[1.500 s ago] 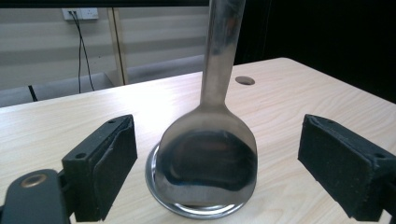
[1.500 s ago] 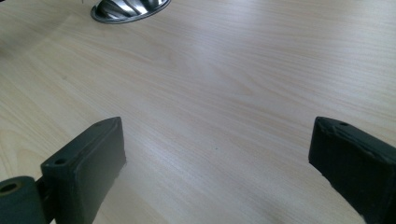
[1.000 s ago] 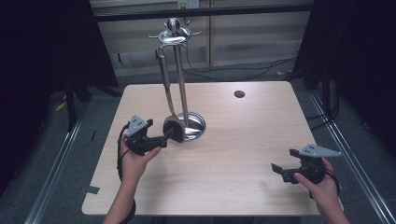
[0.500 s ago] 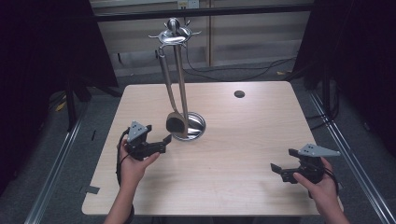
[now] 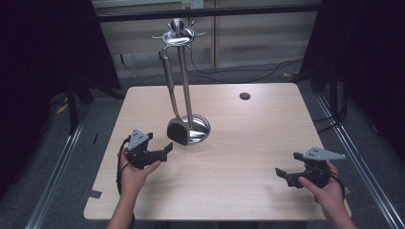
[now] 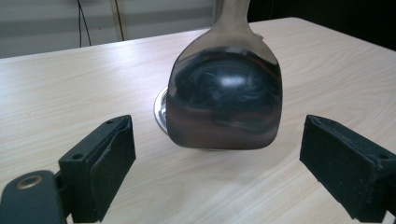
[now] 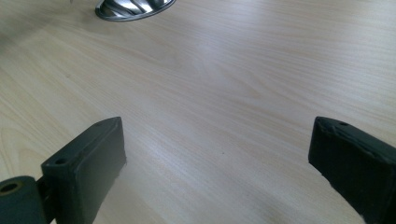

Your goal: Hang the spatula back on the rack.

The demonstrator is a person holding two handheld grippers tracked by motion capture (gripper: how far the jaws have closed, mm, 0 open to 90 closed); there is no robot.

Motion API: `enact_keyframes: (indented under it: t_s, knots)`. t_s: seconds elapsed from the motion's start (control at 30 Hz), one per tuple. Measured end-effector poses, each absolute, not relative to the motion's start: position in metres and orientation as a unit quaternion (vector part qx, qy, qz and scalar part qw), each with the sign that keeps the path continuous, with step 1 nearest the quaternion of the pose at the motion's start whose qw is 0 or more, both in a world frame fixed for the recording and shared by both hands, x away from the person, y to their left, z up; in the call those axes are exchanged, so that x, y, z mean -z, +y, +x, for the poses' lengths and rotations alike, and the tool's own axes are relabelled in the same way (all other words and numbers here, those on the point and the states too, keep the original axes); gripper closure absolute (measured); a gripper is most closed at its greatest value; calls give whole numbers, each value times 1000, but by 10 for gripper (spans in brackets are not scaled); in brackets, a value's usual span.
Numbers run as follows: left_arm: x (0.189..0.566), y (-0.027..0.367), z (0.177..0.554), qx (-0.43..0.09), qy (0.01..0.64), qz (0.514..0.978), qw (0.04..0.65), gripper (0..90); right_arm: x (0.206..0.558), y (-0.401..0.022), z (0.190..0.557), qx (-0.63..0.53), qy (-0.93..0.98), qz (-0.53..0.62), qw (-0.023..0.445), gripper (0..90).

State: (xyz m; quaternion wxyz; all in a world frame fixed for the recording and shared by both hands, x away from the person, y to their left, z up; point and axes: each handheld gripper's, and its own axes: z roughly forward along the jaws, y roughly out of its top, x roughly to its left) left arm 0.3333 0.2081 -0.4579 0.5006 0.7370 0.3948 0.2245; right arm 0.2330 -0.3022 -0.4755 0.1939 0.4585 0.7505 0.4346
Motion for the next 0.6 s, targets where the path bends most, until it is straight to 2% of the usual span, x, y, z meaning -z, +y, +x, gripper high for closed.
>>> enact_keyframes:
  t_s: [0.6]
  knots:
    - [467,218,328,-209,400,754,478,88,480,-300,236,-429,757,455,189,35]
